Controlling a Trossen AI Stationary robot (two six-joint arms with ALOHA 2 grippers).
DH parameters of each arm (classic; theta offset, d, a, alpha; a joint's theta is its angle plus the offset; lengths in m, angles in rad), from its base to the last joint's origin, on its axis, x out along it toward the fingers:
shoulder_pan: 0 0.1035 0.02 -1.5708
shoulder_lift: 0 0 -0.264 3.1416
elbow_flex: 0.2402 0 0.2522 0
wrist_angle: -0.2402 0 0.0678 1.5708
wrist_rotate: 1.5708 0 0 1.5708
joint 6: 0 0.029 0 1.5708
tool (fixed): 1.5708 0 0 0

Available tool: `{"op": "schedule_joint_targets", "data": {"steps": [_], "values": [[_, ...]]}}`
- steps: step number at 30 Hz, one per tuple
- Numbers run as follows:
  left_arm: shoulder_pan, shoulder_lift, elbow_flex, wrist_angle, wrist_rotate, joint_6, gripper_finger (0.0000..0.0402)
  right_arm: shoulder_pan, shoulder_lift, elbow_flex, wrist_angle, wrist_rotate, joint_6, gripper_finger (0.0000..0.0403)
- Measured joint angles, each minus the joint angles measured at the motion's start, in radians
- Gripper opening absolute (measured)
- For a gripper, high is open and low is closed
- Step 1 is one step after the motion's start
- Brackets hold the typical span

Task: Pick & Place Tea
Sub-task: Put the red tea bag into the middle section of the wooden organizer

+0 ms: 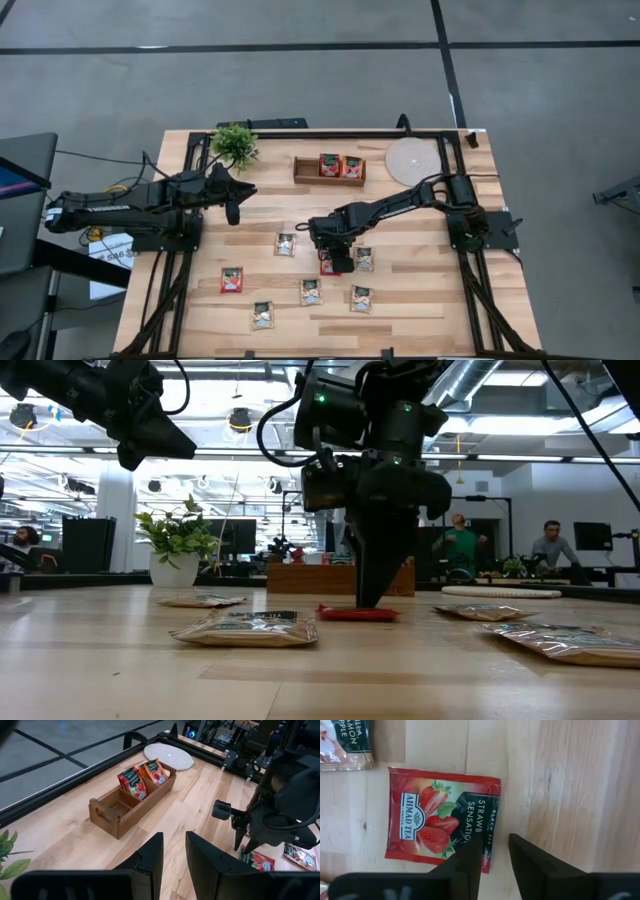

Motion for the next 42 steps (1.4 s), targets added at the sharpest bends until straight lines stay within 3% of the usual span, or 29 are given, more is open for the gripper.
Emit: {"op": "schedule_joint_targets", "data": {"steps": [12, 20, 24, 34, 42], "values": [[0.0, 0.0, 0.0, 0.0, 0.0, 0.002, 0.0074, 0.0, 0.003, -0.001, -0.003, 0.006, 0.0, 0.0007], [0.0, 0.0, 0.0, 0.0, -0.001, 0.002, 0.0074, 0.0, 0.0, 0.002, -0.009, 0.011, 0.002, 0.0001], [0.0, 0.0, 0.0, 0.0, -0.001, 0.003, 0.0074, 0.003, 0.004, 0.047, -0.096, 0.024, -0.01, 0.0001], [0.0, 0.0, 0.0, 0.0, -0.001, 0.003, 0.0074, -0.054, -0.009, 0.291, -0.37, 0.185, -0.11, 0.0], [0.0, 0.0, 0.0, 0.0, -0.001, 0.004, 0.0074, -0.207, -0.011, 0.439, -0.466, 0.345, -0.178, 0.0]]}}
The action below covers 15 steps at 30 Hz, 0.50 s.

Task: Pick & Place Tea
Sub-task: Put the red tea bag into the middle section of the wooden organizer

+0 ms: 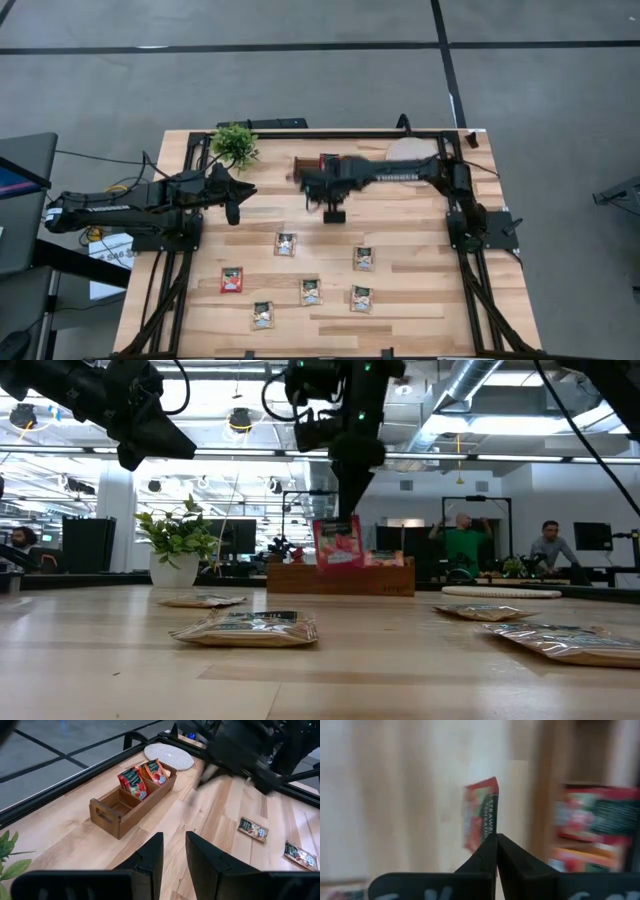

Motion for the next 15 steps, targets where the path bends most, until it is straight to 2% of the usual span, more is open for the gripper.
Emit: {"op": "schedule_joint_targets", "data": {"steps": [8, 15], "values": [[0.0, 0.0, 0.0, 0.0, 0.0, 0.0, 0.0074, -0.16, -0.001, 0.055, 0.01, 0.033, -0.083, 0.0], [0.0, 0.0, 0.0, 0.0, -0.001, 0.004, 0.0074, -0.224, -0.001, 0.055, 0.042, 0.019, -0.153, 0.0]]}}
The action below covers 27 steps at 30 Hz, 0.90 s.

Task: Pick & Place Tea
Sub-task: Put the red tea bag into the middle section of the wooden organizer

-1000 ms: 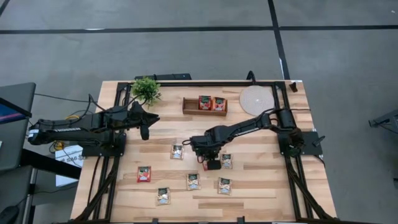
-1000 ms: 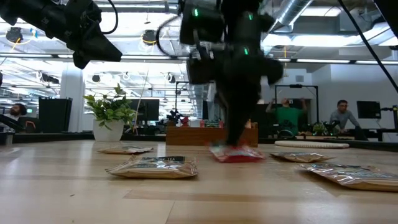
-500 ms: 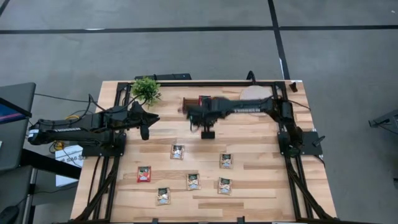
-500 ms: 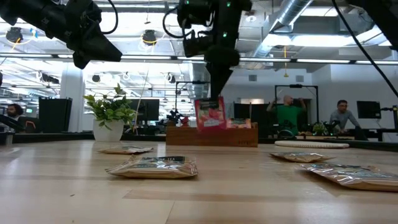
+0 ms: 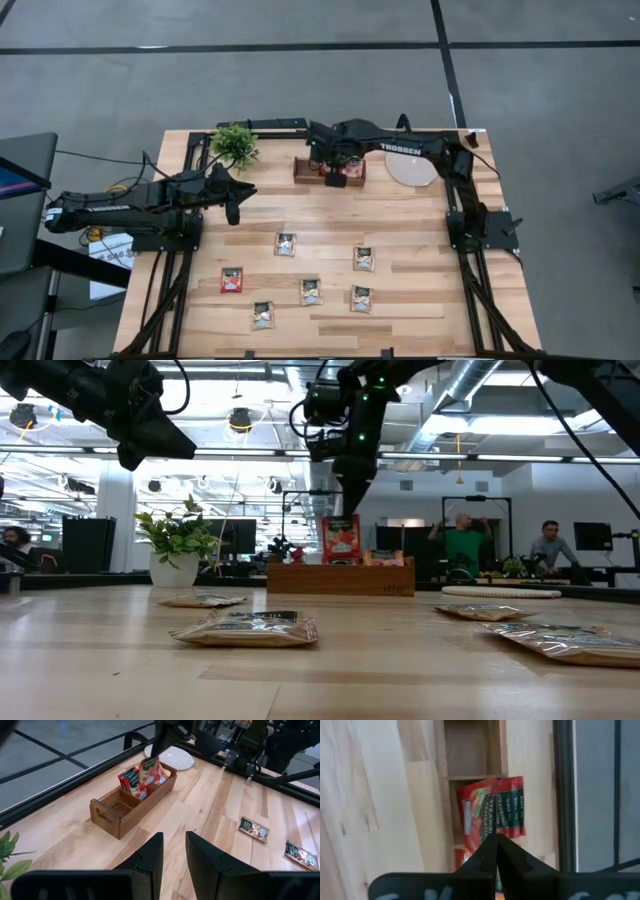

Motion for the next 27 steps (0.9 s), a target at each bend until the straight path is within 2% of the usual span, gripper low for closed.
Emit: {"op": "schedule_joint_targets", "data": {"steps": [15, 27], "values": [[0.0, 0.0, 0.0, 0.0, -0.026, 0.0, 0.0074, -0.072, 0.0, -0.056, 0.07, -0.058, -0.08, 0.0], [0.0, 0.0, 0.0, 0.0, -0.038, 0.0, 0.0074, -0.072, 0.0, -0.109, 0.122, -0.084, -0.12, 0.0]]}}
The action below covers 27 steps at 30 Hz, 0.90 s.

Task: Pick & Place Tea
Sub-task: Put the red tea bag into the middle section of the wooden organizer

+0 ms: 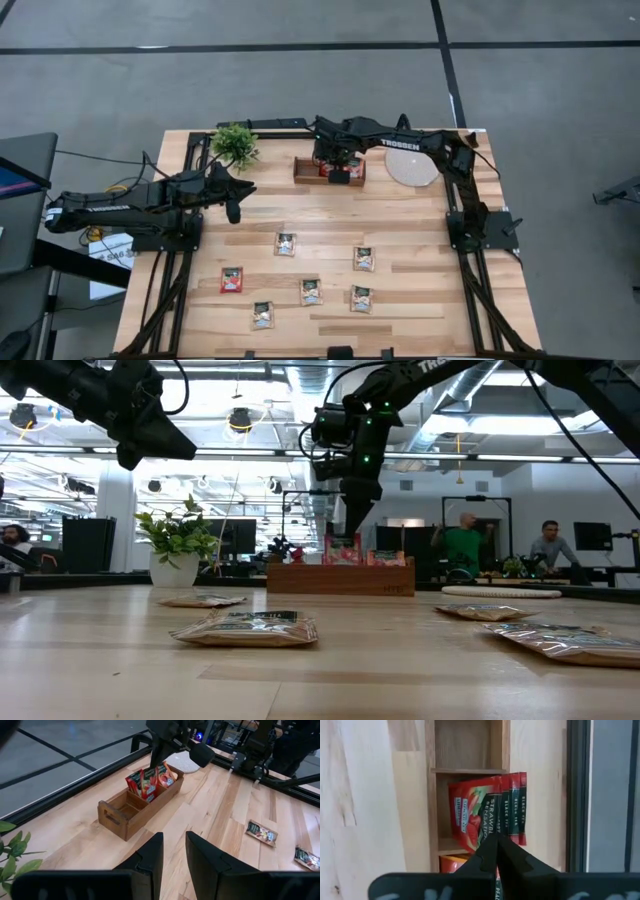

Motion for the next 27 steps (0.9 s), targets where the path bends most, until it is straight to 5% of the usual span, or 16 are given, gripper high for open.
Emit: {"op": "schedule_joint_targets", "data": {"steps": [27], "values": [[0.0, 0.0, 0.0, 0.001, 0.0, 0.0, 0.0074, -0.026, 0.0, 0.0, 0.032, -0.049, -0.053, 0.0012]]}}
